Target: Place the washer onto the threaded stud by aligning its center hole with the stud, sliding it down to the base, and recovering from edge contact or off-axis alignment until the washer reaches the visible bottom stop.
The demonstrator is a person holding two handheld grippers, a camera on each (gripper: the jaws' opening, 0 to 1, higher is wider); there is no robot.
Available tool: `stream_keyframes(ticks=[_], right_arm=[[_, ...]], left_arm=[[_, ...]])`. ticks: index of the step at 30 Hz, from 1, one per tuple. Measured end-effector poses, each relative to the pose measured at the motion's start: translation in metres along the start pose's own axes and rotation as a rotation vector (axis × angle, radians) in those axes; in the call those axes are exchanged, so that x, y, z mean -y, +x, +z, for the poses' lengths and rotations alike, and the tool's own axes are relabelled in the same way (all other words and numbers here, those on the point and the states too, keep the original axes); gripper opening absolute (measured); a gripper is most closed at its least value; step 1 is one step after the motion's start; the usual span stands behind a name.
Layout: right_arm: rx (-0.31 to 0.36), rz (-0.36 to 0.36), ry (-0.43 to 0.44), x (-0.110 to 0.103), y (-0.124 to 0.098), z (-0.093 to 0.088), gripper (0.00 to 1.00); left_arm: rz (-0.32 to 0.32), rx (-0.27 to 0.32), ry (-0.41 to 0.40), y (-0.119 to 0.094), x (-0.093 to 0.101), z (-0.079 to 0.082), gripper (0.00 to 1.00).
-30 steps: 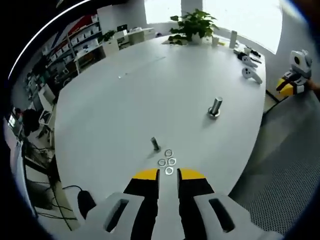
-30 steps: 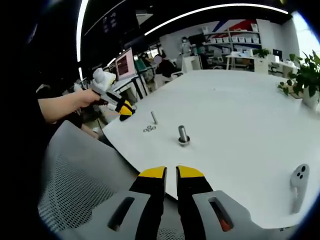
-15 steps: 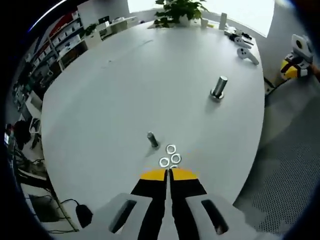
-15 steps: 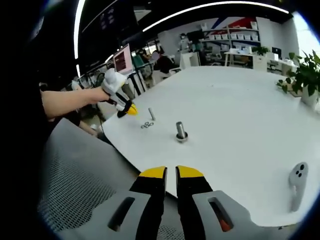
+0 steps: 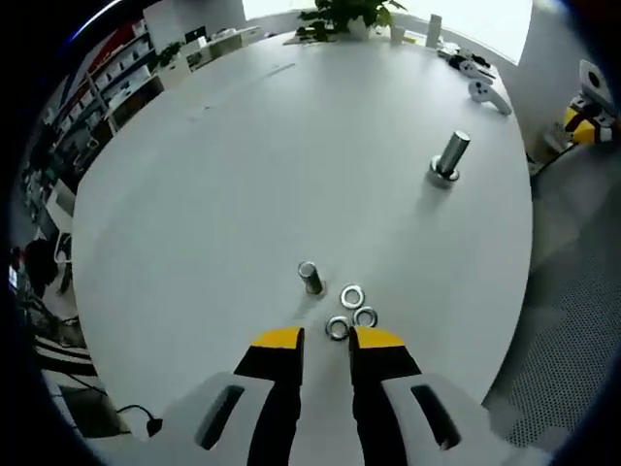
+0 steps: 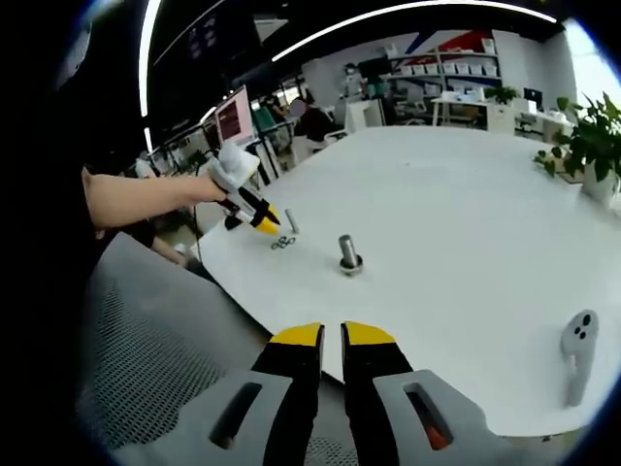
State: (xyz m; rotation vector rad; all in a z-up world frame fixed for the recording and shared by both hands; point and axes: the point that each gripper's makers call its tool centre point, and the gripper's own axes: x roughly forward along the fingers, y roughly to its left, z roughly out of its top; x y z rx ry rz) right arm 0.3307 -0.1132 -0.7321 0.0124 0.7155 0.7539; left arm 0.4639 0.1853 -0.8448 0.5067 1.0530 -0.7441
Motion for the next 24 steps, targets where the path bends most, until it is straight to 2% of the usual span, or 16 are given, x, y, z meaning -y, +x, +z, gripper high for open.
stream_keyframes(ticks=[6, 24], right_arm=[[-0.001, -0.001, 0.004, 0.0, 0.0, 0.0, 0.1], [0.001, -0.001, 0.013, 0.0, 0.0, 0.0, 0.1]], left_arm=[[-0.019, -0.028, 0.002, 0.01, -0.001, -0.006, 0.14], [-0.035, -0.042, 0.009, 0.018, -0.002, -0.007, 0.1]])
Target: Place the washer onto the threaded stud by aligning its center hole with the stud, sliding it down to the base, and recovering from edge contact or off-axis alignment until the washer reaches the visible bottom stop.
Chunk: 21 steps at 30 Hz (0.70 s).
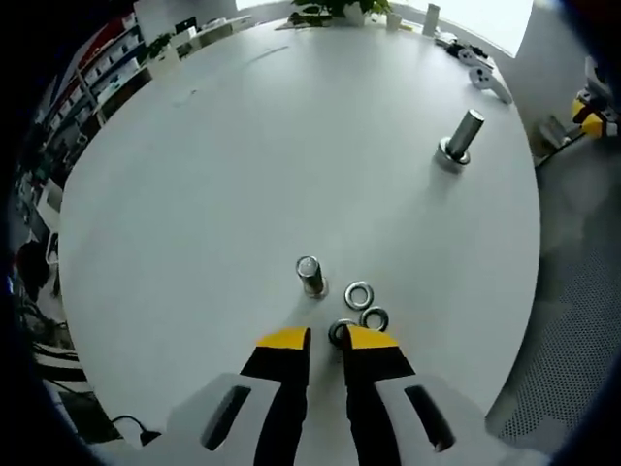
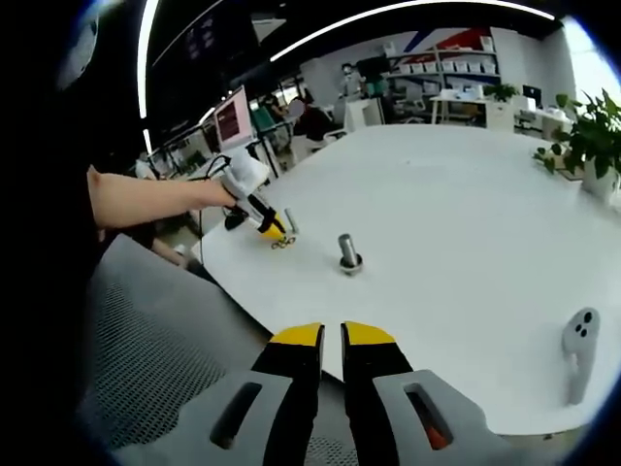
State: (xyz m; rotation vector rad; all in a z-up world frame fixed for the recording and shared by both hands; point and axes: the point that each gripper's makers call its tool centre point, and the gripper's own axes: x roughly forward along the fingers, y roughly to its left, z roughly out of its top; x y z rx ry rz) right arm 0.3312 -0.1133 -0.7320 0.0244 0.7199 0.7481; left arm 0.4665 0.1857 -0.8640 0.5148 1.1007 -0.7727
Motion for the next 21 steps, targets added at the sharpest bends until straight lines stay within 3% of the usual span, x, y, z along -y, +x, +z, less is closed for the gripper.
stream_keyframes(ticks=[8, 14, 18, 21], right_arm=[[0.001, 0.001, 0.003, 0.0, 0.0, 0.0001, 0.1], [0.002, 0.002, 0.002, -0.0003, 0.0, 0.0005, 0.1], [0.004, 0.002, 0.001, -0.0004, 0.0, 0.0007, 0.1], [0.006, 0.003, 0.002, -0.0005, -0.0001, 0.001, 0.1]], left_arm=[[0.026, -0.002, 0.023, 0.0012, -0.0015, 0.0003, 0.08], [0.039, 0.019, 0.085, 0.0023, 0.0049, 0.0023, 0.03], [0.045, 0.025, 0.034, 0.0023, 0.0035, 0.0025, 0.01], [0.047, 0.031, 0.039, 0.0022, 0.0031, 0.0024, 0.0]])
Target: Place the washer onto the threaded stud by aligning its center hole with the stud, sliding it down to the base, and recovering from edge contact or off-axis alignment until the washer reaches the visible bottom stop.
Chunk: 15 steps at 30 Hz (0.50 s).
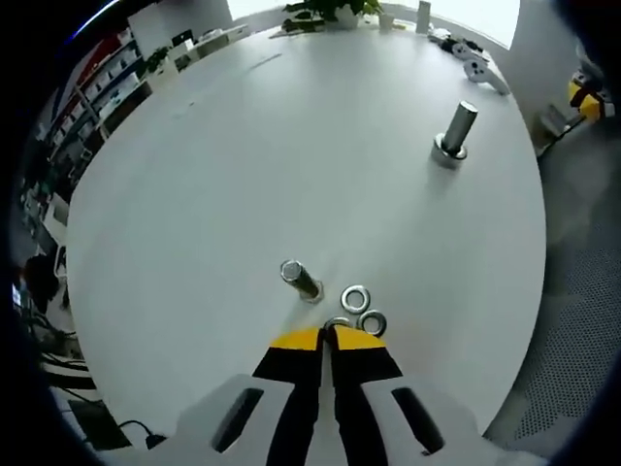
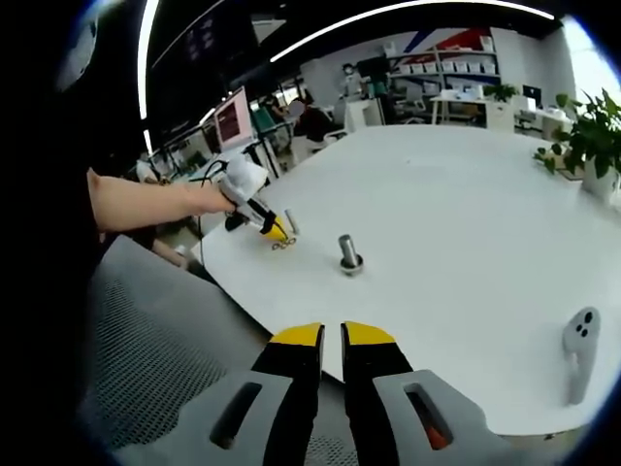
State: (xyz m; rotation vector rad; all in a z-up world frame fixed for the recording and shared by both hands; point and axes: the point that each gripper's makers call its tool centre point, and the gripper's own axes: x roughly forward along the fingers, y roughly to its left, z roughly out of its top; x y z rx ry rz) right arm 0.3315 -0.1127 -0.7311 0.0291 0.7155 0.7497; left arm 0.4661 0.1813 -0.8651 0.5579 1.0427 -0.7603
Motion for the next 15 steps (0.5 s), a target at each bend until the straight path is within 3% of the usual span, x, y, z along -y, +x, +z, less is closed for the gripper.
stream_keyframes(ticks=[15], right_arm=[[0.005, 0.007, -0.006, -0.001, 0.0, 0.001, 0.1]], left_arm=[[0.017, 0.036, -0.064, -0.019, 0.0, 0.003, 0.0]])
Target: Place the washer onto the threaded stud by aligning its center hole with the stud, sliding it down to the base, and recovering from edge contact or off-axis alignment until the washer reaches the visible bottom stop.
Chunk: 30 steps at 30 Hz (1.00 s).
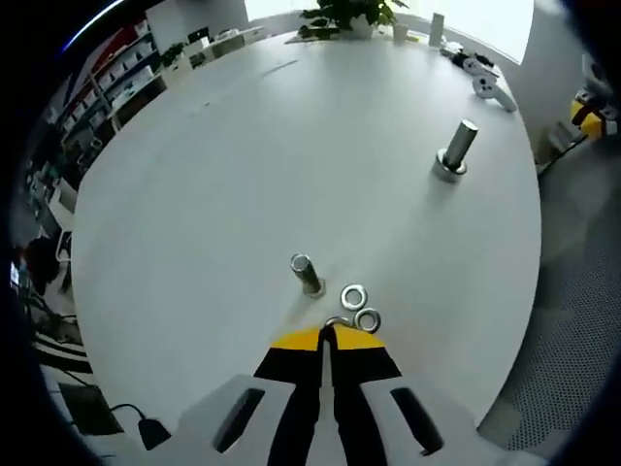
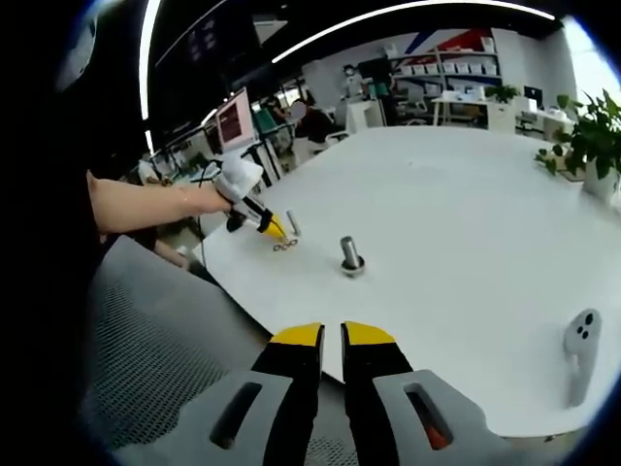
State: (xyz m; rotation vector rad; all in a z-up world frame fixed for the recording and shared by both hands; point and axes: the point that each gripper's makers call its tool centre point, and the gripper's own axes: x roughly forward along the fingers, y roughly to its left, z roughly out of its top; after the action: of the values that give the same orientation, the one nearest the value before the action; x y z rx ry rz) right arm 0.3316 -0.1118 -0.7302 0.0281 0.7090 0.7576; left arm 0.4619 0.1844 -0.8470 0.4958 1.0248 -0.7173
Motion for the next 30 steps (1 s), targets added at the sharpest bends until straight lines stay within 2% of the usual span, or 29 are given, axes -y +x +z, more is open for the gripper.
stream_keyframes(ticks=[19, 26, 30], right_arm=[[0.012, 0.0, -0.004, 0.0, 0.0, 0.002, 0.1], [0.014, 0.0, -0.005, 0.0, 0.0, 0.002, 0.1], [0.014, 0.0, -0.005, 0.0, 0.0, 0.002, 0.1]], left_arm=[[0.029, 0.088, 0.028, -0.036, -0.002, 0.038, 0.0], [0.043, 0.103, 0.038, -0.039, -0.01, 0.051, 0.0], [0.047, 0.076, 0.059, -0.034, -0.013, 0.051, 0.0]])
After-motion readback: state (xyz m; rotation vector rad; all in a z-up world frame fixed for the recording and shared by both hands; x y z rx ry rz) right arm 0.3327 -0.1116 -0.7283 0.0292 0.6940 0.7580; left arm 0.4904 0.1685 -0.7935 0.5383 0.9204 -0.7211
